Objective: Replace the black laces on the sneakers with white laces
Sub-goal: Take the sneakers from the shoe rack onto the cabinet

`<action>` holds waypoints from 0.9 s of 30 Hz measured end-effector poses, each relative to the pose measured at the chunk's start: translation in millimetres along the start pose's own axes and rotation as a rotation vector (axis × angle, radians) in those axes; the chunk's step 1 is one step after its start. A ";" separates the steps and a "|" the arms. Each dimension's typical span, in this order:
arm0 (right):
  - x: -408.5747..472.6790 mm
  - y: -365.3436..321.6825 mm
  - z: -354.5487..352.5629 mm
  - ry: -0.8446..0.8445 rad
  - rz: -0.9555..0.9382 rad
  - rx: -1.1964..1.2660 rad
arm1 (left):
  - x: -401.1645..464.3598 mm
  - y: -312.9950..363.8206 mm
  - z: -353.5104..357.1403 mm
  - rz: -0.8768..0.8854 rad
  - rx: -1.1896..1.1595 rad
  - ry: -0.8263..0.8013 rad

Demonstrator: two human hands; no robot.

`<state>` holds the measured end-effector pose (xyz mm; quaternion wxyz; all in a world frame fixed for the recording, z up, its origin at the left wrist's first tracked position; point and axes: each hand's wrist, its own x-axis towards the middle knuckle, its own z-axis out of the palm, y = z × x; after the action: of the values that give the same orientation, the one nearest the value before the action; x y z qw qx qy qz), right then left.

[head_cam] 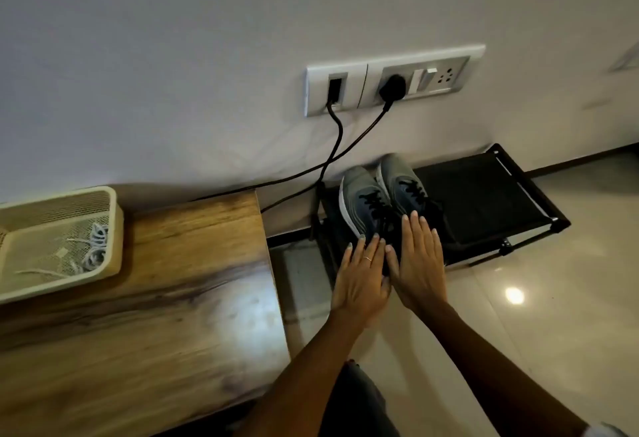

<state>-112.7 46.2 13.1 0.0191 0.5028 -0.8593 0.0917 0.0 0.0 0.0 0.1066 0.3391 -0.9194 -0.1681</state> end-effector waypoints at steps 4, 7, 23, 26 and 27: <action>-8.9 14.0 -17.7 -0.035 0.073 0.038 | -8.7 22.5 -8.4 0.039 -0.038 -0.146; -6.0 26.6 -26.1 -0.096 0.083 0.086 | -7.2 35.3 -11.2 -0.004 0.000 -0.157; 34.1 57.8 -17.3 -0.380 0.060 -0.273 | 54.5 68.3 -2.9 -0.227 0.158 -0.216; 35.6 54.7 -16.3 -0.368 0.068 -0.293 | 62.7 71.9 4.1 -0.272 0.167 -0.265; 35.9 54.1 -15.3 -0.358 0.068 -0.293 | 63.5 72.5 5.1 -0.278 0.161 -0.264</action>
<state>-178.3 43.8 25.1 -0.0638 0.4737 -0.8695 -0.1242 -91.6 11.1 28.2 -0.0665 0.4454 -0.8801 -0.1502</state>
